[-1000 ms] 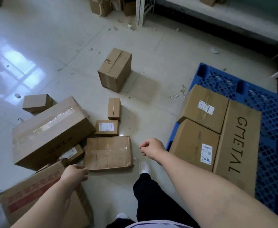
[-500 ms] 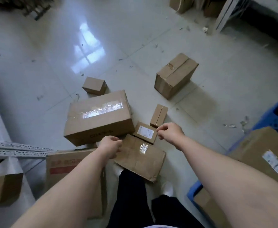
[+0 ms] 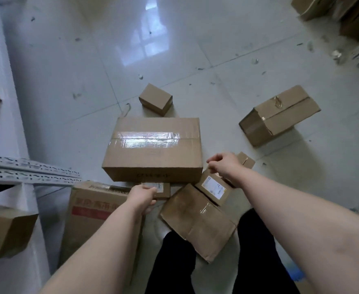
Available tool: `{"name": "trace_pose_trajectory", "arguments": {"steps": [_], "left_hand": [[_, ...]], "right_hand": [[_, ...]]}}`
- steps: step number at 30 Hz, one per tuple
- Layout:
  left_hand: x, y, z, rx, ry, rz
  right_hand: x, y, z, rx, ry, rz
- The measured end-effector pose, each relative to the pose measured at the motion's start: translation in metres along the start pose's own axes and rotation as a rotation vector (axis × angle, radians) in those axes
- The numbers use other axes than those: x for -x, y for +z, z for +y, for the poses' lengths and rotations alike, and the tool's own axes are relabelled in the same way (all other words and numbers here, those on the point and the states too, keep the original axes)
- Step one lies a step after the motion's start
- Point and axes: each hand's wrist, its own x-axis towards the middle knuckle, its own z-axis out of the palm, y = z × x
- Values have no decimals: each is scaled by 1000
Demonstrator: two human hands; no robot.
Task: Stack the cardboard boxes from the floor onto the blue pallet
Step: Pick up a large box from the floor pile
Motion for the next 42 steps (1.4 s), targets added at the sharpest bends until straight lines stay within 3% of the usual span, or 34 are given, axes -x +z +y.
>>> {"name": "trace_pose_trajectory", "arguments": {"steps": [7,11,17,23,28,35,42], "left_hand": [[-26,40,20,182,-118,69],[-24,97,44,280,-228,270],[-21,194,97,418,-328,359],[-6,227,138,415,-198,398],[17,237,134,424,-148,475],[23,272,110,462,-188,478],[-34,262,113,524,-332,491]], "right_hand": [[-88,-54,-1,144,25,-74],[-163,-109,-17,298,-2,-171],[-220,-164,-56,512,-176,-287],[-203,-161,-66,545,-269,-445],[-182,-169,-49,555,-321,-512],[-198,-187,-27,610,-289,-506],[-272,-138,-59,697,-233,-532]]}}
